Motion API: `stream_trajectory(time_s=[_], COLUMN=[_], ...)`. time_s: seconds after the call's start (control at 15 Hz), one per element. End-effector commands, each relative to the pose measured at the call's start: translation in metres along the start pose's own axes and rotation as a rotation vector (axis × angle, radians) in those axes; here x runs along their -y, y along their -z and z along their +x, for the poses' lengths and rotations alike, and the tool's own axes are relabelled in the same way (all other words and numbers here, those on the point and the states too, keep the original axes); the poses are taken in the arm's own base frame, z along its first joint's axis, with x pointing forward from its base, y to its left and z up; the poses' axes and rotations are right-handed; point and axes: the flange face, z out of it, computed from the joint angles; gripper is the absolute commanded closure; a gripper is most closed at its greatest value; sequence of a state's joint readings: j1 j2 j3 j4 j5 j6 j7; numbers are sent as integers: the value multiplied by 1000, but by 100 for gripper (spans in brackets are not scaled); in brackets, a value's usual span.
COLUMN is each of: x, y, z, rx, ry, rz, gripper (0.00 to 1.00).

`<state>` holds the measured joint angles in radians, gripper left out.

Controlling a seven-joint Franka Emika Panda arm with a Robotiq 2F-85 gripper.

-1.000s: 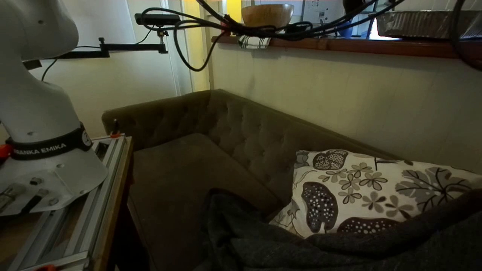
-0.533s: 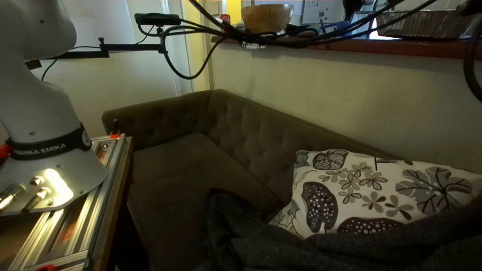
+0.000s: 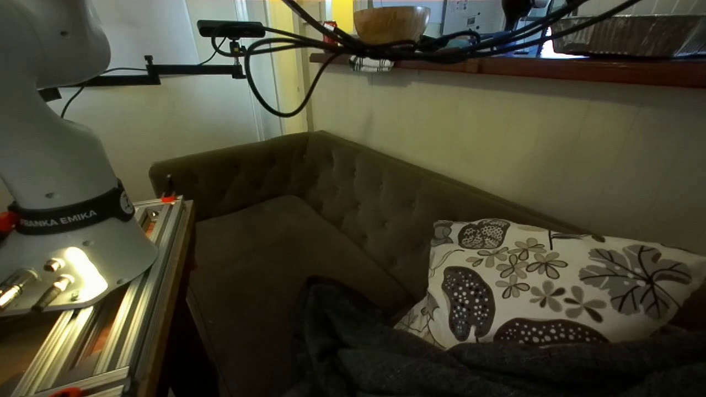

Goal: Move the blanket to the right

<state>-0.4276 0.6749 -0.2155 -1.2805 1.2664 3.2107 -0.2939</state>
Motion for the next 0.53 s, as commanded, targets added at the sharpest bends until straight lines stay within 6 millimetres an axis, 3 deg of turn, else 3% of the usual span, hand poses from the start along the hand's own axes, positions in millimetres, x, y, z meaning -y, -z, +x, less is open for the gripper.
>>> stream_trajectory(time_s=[0.0, 0.47], x=[20, 31], y=[-6, -44], z=[7, -1], rx=[124, 466], ry=[21, 233], rz=[120, 210], gripper=[99, 99])
